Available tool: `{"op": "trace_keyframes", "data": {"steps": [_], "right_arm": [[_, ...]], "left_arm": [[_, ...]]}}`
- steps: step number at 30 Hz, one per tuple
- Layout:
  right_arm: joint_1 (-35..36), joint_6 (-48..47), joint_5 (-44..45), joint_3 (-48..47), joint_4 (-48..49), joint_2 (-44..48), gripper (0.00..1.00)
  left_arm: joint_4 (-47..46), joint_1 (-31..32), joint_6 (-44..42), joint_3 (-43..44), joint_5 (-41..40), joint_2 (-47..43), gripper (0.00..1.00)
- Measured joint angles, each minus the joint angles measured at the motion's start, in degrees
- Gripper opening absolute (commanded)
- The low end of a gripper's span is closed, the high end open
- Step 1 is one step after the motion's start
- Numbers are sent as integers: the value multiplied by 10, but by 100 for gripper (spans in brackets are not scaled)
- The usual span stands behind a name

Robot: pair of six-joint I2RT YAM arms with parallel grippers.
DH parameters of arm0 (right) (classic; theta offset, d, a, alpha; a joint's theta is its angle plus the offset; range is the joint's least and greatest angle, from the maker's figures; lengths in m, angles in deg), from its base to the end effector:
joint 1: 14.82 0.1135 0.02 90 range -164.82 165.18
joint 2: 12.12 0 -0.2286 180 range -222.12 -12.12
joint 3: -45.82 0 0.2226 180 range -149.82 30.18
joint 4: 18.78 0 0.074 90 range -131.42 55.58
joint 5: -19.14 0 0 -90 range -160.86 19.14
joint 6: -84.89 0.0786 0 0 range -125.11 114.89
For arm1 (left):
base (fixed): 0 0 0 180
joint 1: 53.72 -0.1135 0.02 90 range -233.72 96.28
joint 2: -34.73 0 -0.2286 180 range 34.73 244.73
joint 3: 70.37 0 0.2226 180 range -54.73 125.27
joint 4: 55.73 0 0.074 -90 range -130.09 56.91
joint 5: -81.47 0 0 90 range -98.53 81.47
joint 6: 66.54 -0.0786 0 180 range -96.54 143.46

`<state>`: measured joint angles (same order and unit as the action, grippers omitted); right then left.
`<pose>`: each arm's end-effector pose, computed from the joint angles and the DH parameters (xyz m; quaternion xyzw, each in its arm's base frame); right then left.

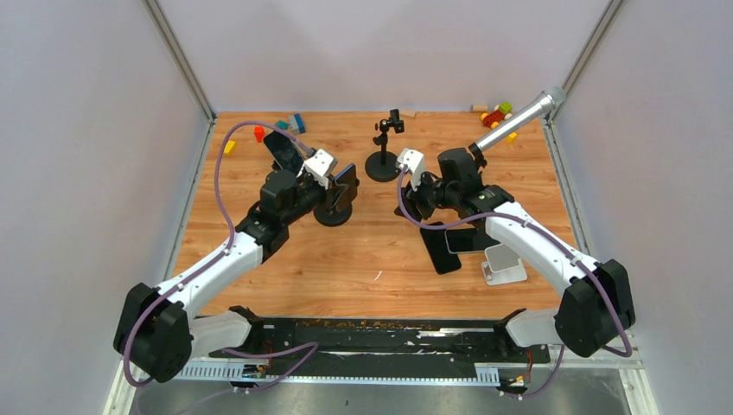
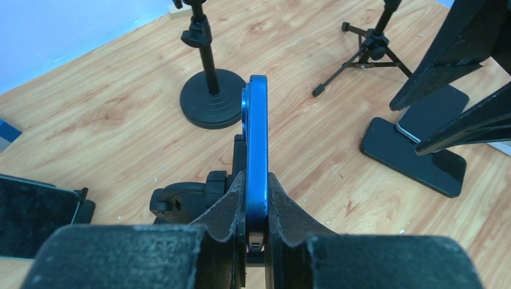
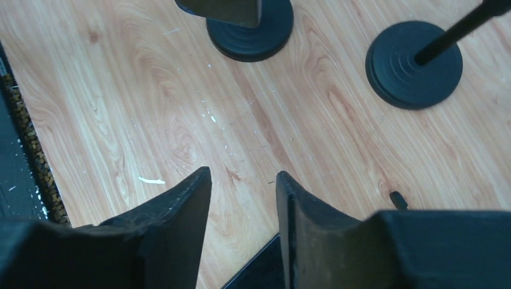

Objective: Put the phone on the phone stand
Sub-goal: Install the phone on the phone stand, then move the phone stand with the phone to the center of the board.

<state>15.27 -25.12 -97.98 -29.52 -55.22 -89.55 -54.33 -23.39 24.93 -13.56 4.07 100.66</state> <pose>0.2462 0.1841 0.2388 -0.4630 0.7502 0.2475 0.4019 0.2457 -0.1636 0.2594 0.2584 0.7227 -0.2552 0.5880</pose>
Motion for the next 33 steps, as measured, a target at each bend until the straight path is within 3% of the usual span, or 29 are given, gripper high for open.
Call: {"op": "trace_keyframes", "data": {"steps": [5,15,21,33], "right_arm": [[0,-17,-23,-6,-9,6,49],[0,-36,-33,-6,-18,17,50],[1,-41,-34,-5,-22,17,50],[1,-47,-34,-2,-25,17,50]], "left_arm": [[17,-21,3,13,51,5,1],[57,-22,-8,30,56,5,33],[63,-22,-5,36,58,6,45],[88,-22,-8,81,58,5,46]]}}
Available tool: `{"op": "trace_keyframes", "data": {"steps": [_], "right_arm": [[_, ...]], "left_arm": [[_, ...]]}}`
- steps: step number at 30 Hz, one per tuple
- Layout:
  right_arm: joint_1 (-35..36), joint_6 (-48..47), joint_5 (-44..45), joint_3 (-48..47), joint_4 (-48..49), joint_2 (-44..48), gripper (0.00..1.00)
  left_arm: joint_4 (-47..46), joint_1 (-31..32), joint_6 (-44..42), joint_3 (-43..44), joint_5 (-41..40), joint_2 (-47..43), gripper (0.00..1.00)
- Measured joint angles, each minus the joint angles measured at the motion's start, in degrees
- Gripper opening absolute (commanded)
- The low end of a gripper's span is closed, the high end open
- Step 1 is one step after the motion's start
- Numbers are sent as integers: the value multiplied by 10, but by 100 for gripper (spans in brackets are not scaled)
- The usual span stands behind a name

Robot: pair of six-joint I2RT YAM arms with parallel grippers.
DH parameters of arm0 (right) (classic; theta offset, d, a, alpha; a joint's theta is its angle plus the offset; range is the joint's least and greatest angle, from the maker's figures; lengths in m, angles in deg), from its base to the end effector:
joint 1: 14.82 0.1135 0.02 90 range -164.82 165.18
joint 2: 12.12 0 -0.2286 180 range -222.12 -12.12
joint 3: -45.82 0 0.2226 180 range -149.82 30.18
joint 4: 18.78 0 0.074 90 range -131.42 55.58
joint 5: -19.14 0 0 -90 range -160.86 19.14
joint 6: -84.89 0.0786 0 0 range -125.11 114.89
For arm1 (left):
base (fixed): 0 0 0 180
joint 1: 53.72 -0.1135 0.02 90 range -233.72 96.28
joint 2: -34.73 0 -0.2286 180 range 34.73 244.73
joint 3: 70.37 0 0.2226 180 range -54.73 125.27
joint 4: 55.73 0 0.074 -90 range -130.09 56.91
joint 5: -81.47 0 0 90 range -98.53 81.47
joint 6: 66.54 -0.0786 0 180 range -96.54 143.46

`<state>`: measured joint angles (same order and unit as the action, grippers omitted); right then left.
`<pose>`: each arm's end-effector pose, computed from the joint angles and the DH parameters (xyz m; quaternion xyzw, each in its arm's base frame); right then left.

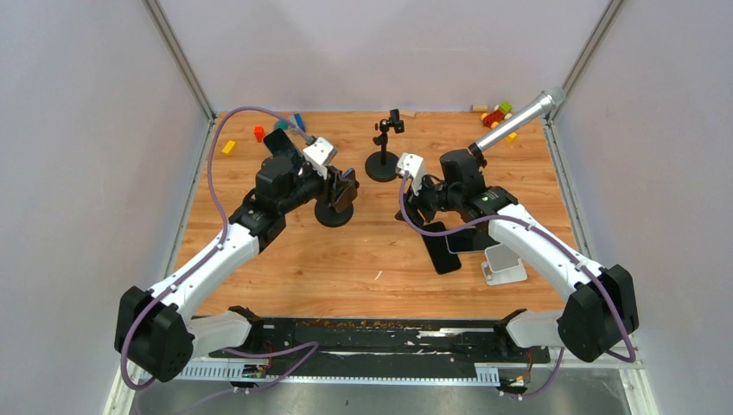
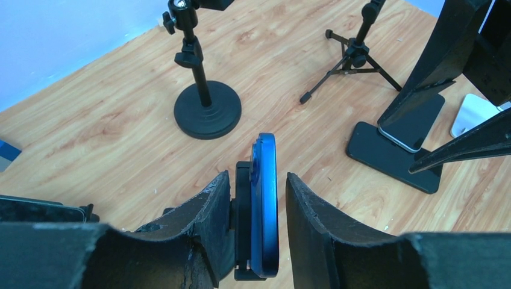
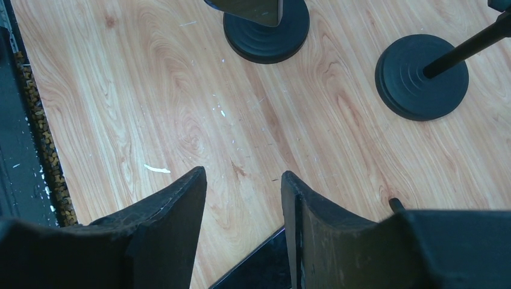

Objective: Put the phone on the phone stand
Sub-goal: Move the phone stand with the phone to the center of the board.

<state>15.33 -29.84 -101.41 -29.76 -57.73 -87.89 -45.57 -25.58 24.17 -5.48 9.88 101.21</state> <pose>0.2361 0.1834 0.2449 -0.5019 0.7211 0.2572 0.4025 0.2500 -0.1618 0.2867 0.2796 0.7200 -0.2754 0.5723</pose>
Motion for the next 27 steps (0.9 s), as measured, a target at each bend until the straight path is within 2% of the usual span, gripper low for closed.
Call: {"op": "trace_keyframes", "data": {"steps": [6,8,10,15,21,27], "right_arm": [[0,-2,0,0,0,0,50],[0,-3,0,0,0,0,49],[0,-4,0,0,0,0,49],[0,-6,0,0,0,0,49],[0,-11,4,0,0,0,49],[0,-14,11,1,-1,6,49]], "left_arm": [[15,0,0,0,1,4,45],[19,0,0,0,2,9,37],[25,0,0,1,2,16,20],[41,0,-8,14,1,28,1],[59,-9,-12,52,7,56,0],[66,-50,-14,110,45,109,0]]}}
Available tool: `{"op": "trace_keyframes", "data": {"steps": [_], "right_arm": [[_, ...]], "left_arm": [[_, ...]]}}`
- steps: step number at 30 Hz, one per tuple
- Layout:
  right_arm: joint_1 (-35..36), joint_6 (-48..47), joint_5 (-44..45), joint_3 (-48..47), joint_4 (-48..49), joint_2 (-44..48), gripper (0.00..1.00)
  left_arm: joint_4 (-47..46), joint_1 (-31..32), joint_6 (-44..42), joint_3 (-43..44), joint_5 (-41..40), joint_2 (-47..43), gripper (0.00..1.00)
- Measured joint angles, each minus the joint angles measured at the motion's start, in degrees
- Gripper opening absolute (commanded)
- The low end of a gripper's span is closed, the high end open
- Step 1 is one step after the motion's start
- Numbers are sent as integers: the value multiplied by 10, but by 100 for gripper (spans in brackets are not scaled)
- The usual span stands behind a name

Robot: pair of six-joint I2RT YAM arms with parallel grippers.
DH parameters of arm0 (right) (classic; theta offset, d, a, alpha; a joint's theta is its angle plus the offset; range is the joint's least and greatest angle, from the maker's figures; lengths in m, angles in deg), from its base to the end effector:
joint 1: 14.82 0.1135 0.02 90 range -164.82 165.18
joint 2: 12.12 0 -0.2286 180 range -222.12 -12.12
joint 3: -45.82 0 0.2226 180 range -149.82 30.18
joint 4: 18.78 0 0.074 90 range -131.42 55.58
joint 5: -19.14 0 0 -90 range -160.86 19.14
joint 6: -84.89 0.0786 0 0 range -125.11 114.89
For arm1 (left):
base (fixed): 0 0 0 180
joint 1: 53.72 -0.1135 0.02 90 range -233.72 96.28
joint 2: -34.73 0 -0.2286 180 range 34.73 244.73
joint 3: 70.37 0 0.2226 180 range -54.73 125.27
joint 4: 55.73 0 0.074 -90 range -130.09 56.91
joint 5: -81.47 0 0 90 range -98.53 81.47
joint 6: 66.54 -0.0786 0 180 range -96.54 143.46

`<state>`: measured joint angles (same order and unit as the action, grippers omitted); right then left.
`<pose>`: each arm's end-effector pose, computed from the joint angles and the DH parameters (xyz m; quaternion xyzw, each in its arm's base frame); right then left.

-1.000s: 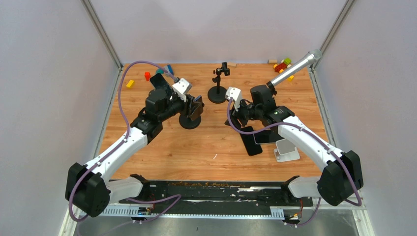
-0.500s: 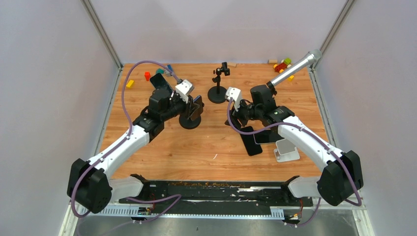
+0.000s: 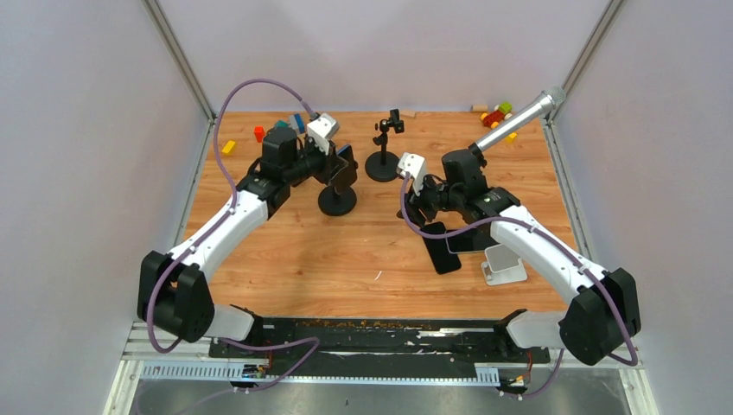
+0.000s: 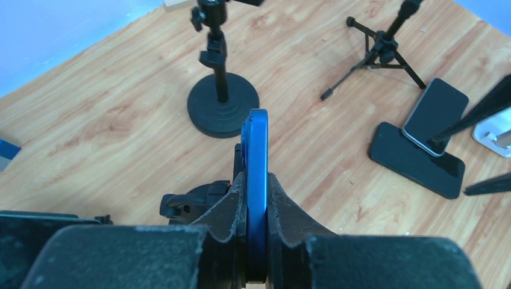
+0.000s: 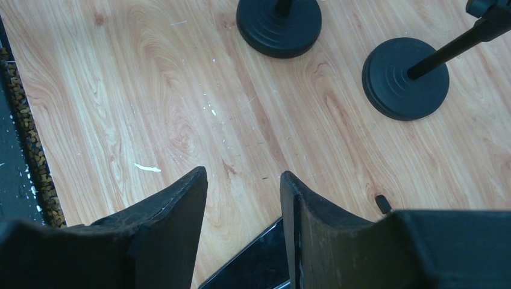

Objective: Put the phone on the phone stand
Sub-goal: Move the phone stand with the phone to the center of the board.

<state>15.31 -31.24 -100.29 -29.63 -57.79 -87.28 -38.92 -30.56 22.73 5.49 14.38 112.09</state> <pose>0.2359 0.1816 0.2465 -0.5080 0.7171 0.2435 0.4103 0.2927 -0.1585 0.2847 0.2782 0.7532 -0.2695 0.5317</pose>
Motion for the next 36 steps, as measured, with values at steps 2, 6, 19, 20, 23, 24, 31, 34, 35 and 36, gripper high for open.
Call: {"op": "trace_keyframes", "data": {"steps": [2,6,19,20,23,24,31,34,35,36], "right_arm": [[0,-2,3,0,0,5,49],[0,-6,5,0,1,10,49],[0,-12,9,1,0,15,49],[0,-12,10,2,1,17,49],[0,-12,12,2,1,20,50],[0,-12,13,2,1,21,50],[0,-12,16,2,0,23,50],[0,-12,18,3,0,23,50],[0,-12,19,3,0,23,50],[0,-13,19,3,0,23,50]], "left_arm": [[-1,-16,-1,24,18,25,0],[-1,-36,-8,74,44,76,0],[-14,-52,-45,173,77,189,0],[-13,-57,-49,177,78,193,0],[-10,-65,-59,183,79,199,0],[-9,-67,-61,184,80,200,0],[0,-76,-92,184,82,203,0],[3,-77,-99,184,87,203,0],[3,-78,-99,184,88,203,0],[3,-79,-99,184,90,203,0]]}}
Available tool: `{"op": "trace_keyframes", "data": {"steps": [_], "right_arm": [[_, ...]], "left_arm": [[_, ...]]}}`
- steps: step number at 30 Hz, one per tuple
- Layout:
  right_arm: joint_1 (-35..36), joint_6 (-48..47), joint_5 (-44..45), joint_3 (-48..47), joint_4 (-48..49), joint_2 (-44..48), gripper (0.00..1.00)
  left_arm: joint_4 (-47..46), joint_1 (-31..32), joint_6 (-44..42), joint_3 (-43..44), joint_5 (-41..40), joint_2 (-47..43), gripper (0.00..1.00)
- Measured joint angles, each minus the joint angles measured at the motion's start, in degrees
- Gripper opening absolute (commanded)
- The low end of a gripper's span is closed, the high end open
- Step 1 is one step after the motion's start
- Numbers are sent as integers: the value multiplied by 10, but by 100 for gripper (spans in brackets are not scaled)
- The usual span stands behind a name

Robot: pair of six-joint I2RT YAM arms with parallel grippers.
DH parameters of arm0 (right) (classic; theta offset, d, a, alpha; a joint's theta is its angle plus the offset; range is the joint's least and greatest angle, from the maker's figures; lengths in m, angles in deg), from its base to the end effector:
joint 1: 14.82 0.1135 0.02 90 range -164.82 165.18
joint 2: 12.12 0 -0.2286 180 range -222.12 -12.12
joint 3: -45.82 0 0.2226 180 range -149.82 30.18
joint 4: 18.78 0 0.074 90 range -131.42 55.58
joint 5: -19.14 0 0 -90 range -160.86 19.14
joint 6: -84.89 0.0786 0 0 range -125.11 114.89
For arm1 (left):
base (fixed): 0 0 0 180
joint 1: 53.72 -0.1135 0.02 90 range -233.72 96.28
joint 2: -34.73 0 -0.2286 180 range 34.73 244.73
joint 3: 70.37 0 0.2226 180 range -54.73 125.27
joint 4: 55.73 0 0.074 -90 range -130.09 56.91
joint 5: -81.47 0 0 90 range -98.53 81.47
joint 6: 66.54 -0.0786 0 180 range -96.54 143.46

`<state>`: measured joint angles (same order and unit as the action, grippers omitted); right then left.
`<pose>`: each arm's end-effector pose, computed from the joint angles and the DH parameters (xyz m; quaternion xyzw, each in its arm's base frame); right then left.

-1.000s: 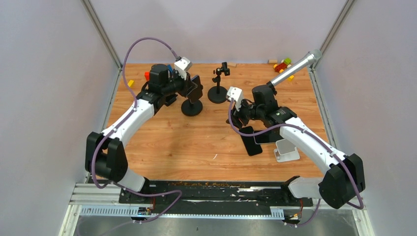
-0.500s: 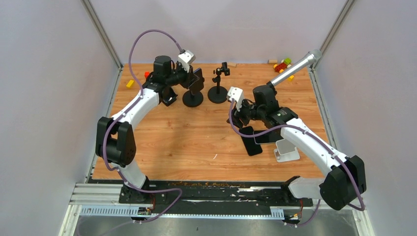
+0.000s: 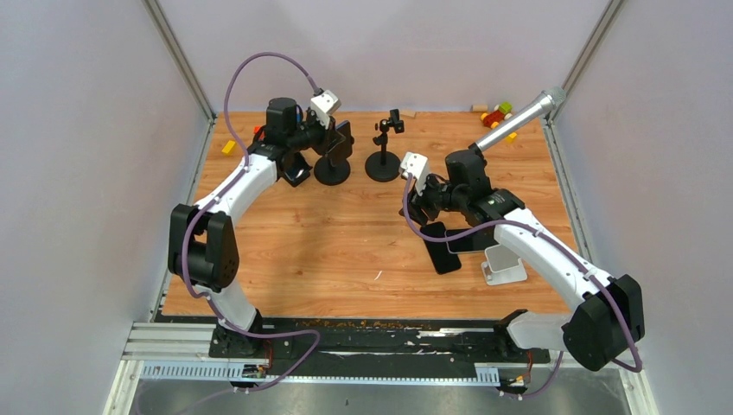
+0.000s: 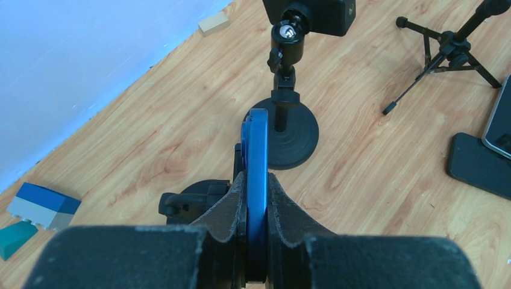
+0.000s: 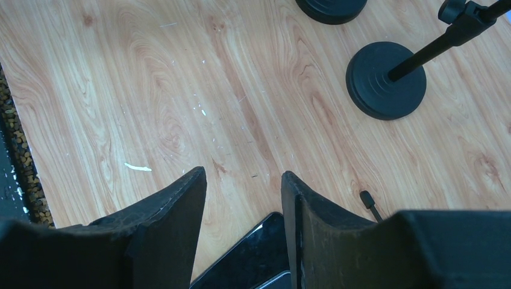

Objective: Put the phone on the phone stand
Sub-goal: Move the phone stand with the phone to the center of the board.

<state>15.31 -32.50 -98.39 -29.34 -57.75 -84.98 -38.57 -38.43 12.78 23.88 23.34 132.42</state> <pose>0.2329 0.1771 0.2551 -0.5112 0.7095 0.2230 0.4307 0.3793 -0.1467 0.2772 0.3299 0.7352 -0.2476 0.5379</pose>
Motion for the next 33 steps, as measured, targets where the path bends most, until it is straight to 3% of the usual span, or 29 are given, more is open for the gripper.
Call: {"op": "trace_keyframes", "data": {"steps": [9,14,27,33], "right_arm": [[0,0,0,0,0,0,50],[-1,-1,0,0,0,0,50],[-1,-2,0,0,0,0,50],[-1,-2,0,0,0,0,51]], "left_arm": [[-3,-9,1,0,11,0,0],[-5,-15,2,0,17,0,6],[-1,-23,-8,-3,15,0,42],[2,-23,-10,-2,12,0,64]]}}
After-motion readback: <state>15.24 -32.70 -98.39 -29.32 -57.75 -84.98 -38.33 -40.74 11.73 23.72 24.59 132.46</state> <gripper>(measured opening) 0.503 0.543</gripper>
